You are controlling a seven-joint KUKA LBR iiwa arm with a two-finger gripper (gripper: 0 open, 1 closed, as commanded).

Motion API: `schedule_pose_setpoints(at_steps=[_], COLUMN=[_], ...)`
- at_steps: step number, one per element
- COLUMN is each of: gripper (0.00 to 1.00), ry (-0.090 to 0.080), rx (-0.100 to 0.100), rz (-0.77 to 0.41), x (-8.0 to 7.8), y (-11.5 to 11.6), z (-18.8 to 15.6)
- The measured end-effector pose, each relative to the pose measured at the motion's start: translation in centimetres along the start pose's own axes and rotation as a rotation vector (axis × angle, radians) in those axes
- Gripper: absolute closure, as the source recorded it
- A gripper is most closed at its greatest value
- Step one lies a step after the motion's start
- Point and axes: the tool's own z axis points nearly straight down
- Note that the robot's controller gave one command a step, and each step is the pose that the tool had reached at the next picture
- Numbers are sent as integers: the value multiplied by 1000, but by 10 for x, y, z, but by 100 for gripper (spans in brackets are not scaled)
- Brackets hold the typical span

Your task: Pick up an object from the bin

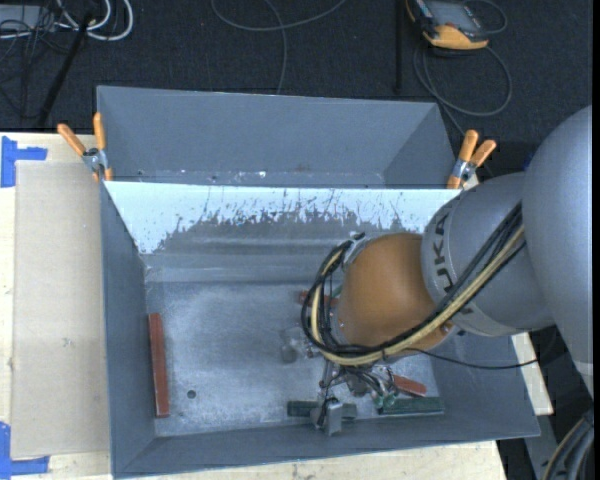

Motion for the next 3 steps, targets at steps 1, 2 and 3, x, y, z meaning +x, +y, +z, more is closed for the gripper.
schedule_pose_setpoints(at_steps=[1,2,3], gripper=[0,0,0], ry=[-11,-2,2], rx=[3,0,1], rz=[-91,-106,-127], x=[-1,-7,-69], y=[12,30,-49], z=[-2,0,-106])
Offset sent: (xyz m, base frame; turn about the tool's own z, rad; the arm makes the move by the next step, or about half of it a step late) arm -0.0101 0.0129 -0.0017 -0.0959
